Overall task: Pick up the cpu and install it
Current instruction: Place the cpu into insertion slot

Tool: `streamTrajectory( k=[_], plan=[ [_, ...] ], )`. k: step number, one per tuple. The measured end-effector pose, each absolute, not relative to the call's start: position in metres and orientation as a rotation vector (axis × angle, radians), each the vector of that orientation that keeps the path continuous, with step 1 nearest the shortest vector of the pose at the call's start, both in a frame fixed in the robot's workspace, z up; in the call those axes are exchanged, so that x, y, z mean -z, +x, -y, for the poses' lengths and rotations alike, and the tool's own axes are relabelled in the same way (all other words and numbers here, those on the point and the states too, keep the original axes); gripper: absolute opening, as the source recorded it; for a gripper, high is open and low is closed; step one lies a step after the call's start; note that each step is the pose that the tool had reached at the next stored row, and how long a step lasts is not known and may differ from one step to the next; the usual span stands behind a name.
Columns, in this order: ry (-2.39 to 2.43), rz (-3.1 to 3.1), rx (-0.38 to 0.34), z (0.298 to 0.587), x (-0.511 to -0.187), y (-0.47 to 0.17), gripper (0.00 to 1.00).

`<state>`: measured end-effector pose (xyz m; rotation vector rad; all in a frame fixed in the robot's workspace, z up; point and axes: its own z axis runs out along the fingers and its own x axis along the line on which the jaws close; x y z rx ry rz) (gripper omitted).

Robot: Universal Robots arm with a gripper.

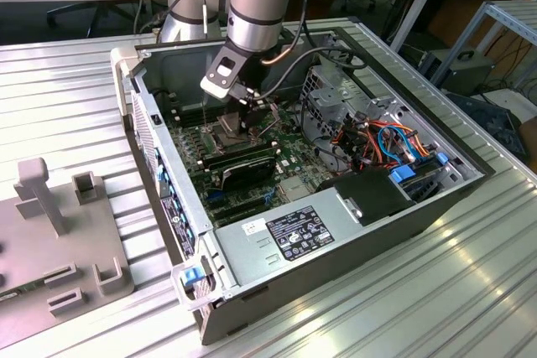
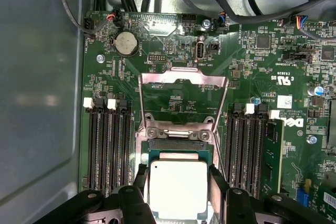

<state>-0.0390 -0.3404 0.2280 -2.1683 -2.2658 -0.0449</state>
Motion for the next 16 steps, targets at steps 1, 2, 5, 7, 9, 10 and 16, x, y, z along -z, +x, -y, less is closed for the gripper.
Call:
streamTrajectory(
  k=[1, 2, 5, 7, 9, 10, 16],
  plan=[
    [-2.168, 2.266, 0.045, 0.340, -0.226, -0.039, 0.55],
    [-2.168, 2.266, 0.045, 0.340, -0.223, -0.039, 0.55],
    [-2.168, 2.265, 0.043, 0.340, -0.218, -0.039, 0.55],
    [-2.167, 2.264, 0.041, 0.340, -0.216, -0.039, 0.55],
    [-2.166, 2.263, 0.040, 0.340, -0.214, -0.039, 0.55],
    [-2.166, 2.263, 0.040, 0.340, -0.213, -0.039, 0.55],
    [-2.166, 2.263, 0.039, 0.340, -0.210, -0.039, 0.55]
  ],
)
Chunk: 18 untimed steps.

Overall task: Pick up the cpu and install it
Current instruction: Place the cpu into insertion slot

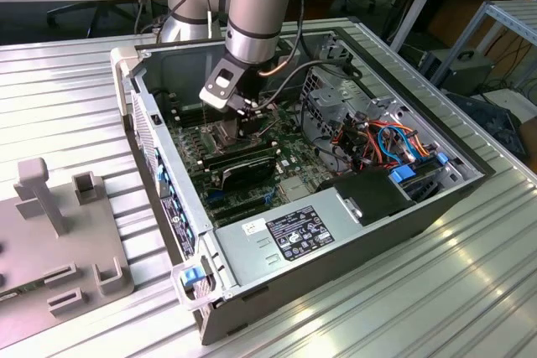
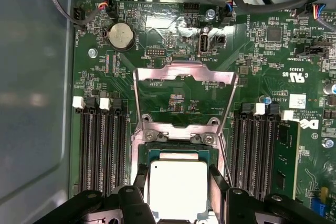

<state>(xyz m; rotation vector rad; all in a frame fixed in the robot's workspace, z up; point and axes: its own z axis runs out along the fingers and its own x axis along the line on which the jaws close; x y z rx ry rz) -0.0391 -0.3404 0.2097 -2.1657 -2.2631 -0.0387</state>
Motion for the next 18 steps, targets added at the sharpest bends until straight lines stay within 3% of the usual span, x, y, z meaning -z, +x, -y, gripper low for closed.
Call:
streamTrajectory(
  k=[18],
  plan=[
    [-2.194, 2.235, 0.038, 0.3399, -0.2035, -0.0406, 0.55]
  ],
)
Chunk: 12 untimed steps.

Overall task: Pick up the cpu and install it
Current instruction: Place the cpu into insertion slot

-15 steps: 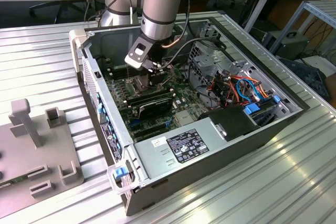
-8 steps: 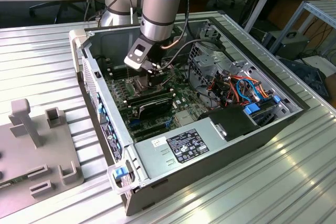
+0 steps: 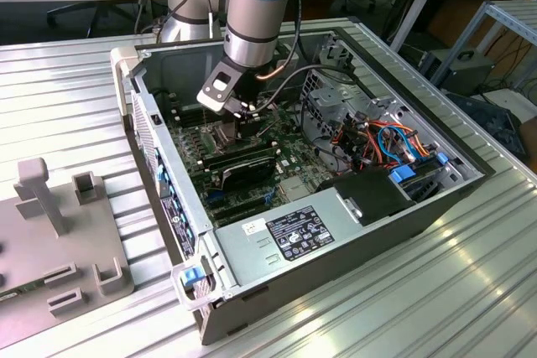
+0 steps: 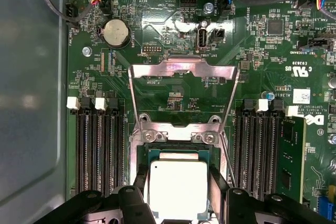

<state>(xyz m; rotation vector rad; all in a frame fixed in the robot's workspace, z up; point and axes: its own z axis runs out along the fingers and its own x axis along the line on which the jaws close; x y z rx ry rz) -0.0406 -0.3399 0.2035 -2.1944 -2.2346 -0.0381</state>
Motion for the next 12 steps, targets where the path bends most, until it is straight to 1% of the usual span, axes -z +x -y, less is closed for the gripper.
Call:
streamTrajectory(
  k=[12],
  plan=[
    [-2.195, 2.234, 0.038, 0.3399, -0.2010, -0.0406, 0.55]
  ],
)
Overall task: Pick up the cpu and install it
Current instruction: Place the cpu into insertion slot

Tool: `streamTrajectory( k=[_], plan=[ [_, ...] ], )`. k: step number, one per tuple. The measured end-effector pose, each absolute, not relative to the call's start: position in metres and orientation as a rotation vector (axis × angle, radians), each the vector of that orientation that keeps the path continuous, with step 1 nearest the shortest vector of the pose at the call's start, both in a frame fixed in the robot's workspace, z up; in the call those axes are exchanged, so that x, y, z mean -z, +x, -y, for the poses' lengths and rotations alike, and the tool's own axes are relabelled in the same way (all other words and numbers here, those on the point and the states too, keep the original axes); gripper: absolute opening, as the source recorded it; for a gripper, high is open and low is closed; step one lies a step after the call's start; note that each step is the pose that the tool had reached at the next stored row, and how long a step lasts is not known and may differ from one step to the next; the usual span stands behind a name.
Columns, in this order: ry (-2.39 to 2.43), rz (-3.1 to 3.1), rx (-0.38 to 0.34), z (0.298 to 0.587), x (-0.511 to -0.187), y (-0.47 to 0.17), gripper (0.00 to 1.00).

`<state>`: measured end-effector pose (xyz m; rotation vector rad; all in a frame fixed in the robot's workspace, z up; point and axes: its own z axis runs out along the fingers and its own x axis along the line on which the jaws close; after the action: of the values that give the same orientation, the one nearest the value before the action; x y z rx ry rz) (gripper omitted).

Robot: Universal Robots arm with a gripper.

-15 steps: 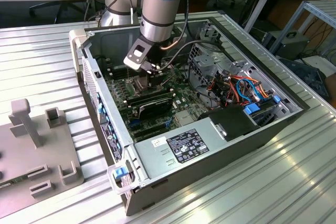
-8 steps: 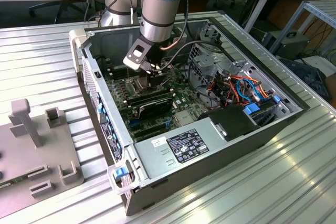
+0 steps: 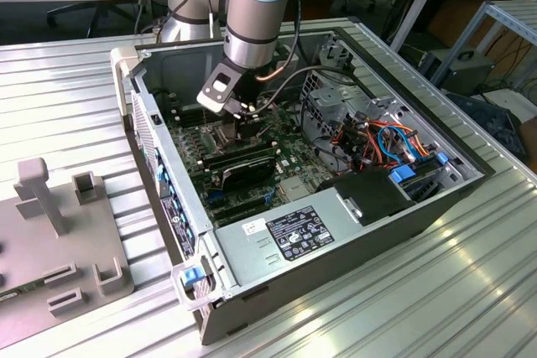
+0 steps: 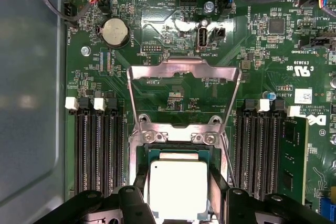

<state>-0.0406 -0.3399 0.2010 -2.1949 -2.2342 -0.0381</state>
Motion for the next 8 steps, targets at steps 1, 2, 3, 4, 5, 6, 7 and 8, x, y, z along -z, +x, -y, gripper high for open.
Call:
streamTrajectory(
  k=[1, 2, 3, 4, 5, 6, 7, 8],
  plan=[
    [-2.195, 2.234, 0.038, 0.3399, -0.2006, -0.0406, 0.55],
    [-2.195, 2.234, 0.038, 0.3399, -0.2002, -0.0406, 0.55],
    [-2.195, 2.234, 0.038, 0.3399, -0.2001, -0.0406, 0.55],
    [-2.195, 2.234, 0.038, 0.3399, -0.2001, -0.0406, 0.55],
    [-2.195, 2.234, 0.038, 0.3399, -0.2000, -0.0406, 0.55],
    [-2.195, 2.234, 0.038, 0.3399, -0.2000, -0.0406, 0.55],
    [-2.195, 2.234, 0.039, 0.3399, -0.1994, -0.0406, 0.55],
    [-2.195, 2.234, 0.038, 0.3399, -0.1993, -0.0406, 0.55]
  ],
)
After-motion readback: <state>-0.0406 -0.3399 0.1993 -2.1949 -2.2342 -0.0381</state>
